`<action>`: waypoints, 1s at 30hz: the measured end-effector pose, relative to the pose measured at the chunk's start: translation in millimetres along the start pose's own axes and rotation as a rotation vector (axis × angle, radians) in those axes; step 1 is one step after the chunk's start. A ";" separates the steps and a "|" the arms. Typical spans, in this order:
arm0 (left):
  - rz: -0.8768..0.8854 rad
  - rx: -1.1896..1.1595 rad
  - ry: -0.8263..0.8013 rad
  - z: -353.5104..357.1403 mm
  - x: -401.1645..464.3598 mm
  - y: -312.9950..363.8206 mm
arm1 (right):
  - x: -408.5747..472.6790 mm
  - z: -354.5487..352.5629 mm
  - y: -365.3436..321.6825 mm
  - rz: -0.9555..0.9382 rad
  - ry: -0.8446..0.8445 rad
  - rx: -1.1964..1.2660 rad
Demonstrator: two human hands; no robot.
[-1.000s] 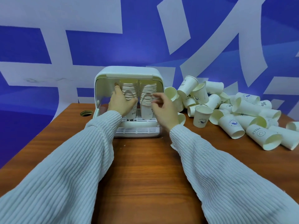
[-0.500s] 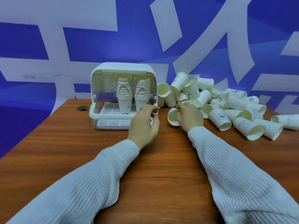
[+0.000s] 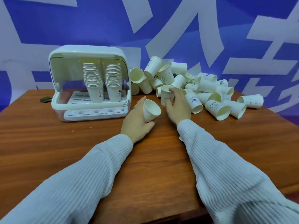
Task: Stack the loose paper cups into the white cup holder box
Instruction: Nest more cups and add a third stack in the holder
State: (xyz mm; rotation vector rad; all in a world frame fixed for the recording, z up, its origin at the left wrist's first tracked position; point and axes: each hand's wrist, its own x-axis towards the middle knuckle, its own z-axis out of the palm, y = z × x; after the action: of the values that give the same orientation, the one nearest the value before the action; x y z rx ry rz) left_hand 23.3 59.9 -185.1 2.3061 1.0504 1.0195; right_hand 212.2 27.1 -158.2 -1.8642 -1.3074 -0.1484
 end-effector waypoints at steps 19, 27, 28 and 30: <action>-0.223 -0.365 0.390 -41.3 -30.4 4.3 | 14.8 -1.6 -103.8 -0.302 0.055 0.399; -0.344 -0.385 0.615 -63.2 -40.7 -13.0 | 11.2 46.0 -135.5 -0.488 -0.308 -0.173; -0.350 -0.394 0.615 -63.4 -40.4 -13.7 | 9.8 48.1 -136.3 -0.491 -0.338 -0.251; -0.348 -0.393 0.612 -63.8 -38.9 -14.4 | 7.4 50.2 -139.3 -0.479 -0.403 -0.336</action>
State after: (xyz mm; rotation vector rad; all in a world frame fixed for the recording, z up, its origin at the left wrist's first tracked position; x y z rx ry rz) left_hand -49.3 43.0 -170.0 1.4607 1.2698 1.6491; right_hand 83.6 81.9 -109.1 -1.8781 -2.1093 -0.2648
